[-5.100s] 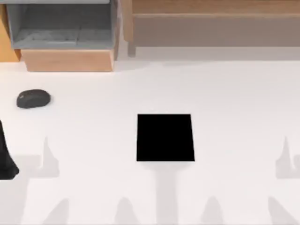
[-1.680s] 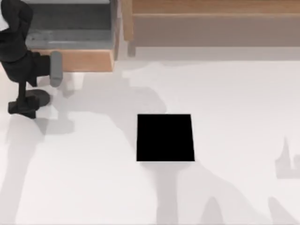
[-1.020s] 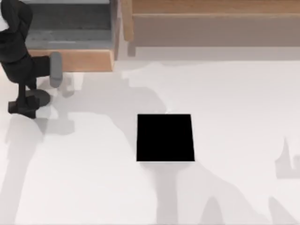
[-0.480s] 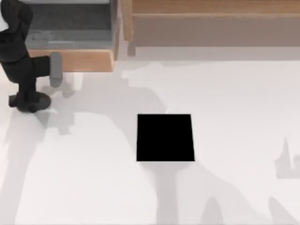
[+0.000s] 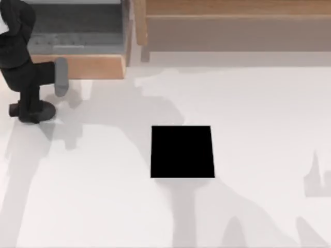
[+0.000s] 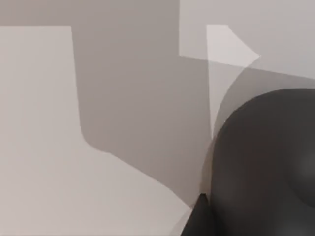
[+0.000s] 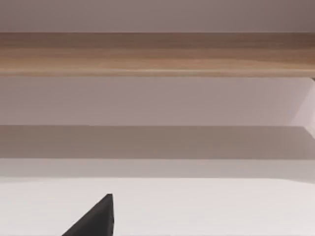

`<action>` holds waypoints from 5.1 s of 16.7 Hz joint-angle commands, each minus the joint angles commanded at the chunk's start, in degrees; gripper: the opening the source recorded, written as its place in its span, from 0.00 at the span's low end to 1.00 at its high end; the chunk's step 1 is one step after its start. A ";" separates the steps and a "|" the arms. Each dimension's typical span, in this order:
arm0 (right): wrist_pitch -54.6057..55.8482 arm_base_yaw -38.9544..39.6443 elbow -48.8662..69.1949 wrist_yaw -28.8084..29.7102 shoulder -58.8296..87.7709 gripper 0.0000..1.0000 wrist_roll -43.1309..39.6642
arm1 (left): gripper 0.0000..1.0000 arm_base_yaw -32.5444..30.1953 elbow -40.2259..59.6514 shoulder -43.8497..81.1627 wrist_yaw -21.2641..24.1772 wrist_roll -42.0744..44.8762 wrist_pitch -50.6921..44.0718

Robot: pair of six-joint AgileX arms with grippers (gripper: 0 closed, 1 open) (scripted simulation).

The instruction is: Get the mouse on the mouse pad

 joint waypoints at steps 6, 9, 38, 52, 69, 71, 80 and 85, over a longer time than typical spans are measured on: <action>0.00 0.00 0.00 0.00 0.00 1.00 0.00 | 0.00 -0.52 4.81 -5.16 -0.08 1.02 -6.95; 0.00 0.00 0.00 0.00 0.00 1.00 0.00 | 0.00 -0.60 9.98 -6.68 -0.08 1.04 -10.94; 0.00 0.00 0.00 0.00 0.00 1.00 0.00 | 0.00 -34.76 19.16 0.14 -1.20 55.12 -16.18; 0.00 0.00 0.00 0.00 0.00 1.00 0.00 | 0.00 -39.09 17.29 -0.22 -1.04 61.91 -14.59; 0.00 0.00 0.00 0.00 0.00 1.00 0.00 | 0.00 -39.72 9.45 2.33 -0.36 62.07 -7.08; 0.00 0.00 0.00 0.00 0.00 1.00 0.00 | 0.00 -39.72 9.45 2.33 -0.36 62.07 -7.08; 0.00 0.00 0.00 0.00 0.00 1.00 0.00 | 0.60 -39.72 9.45 2.33 -0.36 62.07 -7.08; 0.00 0.00 0.00 0.00 0.00 1.00 0.00 | 0.98 -39.72 9.45 2.33 -0.36 62.07 -7.08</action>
